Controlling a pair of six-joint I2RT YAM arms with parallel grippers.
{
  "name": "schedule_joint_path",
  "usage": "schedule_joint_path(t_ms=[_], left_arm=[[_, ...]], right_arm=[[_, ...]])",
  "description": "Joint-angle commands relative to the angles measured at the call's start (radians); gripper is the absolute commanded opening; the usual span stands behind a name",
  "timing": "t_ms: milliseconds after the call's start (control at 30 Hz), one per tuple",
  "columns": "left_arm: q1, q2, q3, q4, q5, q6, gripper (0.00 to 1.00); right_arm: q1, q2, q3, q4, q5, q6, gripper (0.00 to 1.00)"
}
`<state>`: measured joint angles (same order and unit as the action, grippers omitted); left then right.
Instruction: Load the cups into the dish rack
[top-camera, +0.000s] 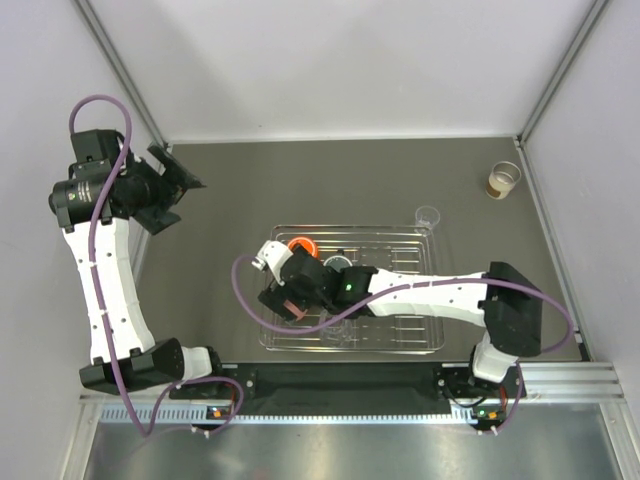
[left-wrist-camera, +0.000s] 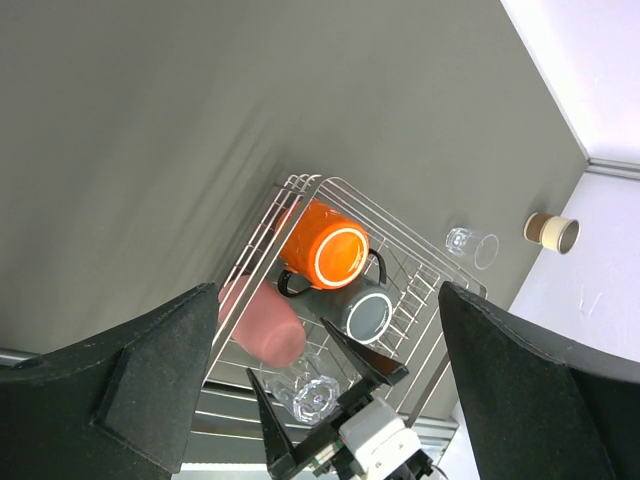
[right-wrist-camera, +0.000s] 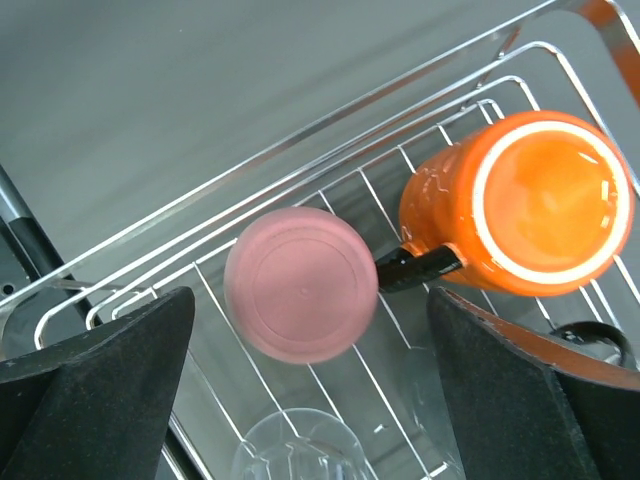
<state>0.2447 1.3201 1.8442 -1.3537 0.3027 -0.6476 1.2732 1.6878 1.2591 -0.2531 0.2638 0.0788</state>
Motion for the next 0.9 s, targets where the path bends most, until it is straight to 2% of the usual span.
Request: schedule_joint_path(t_ms=[0,200,400,500,600,633,700,800,867], left_arm=[[0.007,-0.022,0.007,-0.12,0.007,0.016,0.96],[0.007,-0.024,0.007,-0.121,-0.001,0.022,0.96],[0.007,-0.03,-0.002,-0.107,0.041,0.025,0.96],[0.007,-0.035,-0.026,-0.097,0.082,0.022,0.96],[0.005,-0.035,-0.065,-0.071,0.185,0.017,0.95],[0.001,-0.035,-0.083,-0.062,0.206,0.016,0.95],[-0.013,-0.033,-0.089,-0.044,0.234,0.011,0.94],[-0.03,-0.032,-0.086,-0.036,0.245,0.022,0.94],[-0.048,-0.03,-0.076,-0.024,0.256,0.029,0.94]], right_arm=[[-0.003,-0.082,0.068,-0.02,0.032,-0.008,0.99],[-0.012,-0.166,0.105,-0.055,0.115,-0.017,1.0],[-0.11,-0.235,0.177,-0.112,0.149,0.016,1.0],[-0.21,-0.243,0.233,-0.169,0.161,0.056,1.0],[-0.339,-0.254,0.266,-0.21,0.17,0.114,0.98],[-0.413,-0.255,0.273,-0.222,0.166,0.156,0.98],[-0.49,-0.255,0.287,-0.259,0.119,0.197,0.97],[-0.673,-0.247,0.299,-0.32,0.062,0.306,0.96],[-0.741,-0.249,0.292,-0.348,0.023,0.344,0.95]])
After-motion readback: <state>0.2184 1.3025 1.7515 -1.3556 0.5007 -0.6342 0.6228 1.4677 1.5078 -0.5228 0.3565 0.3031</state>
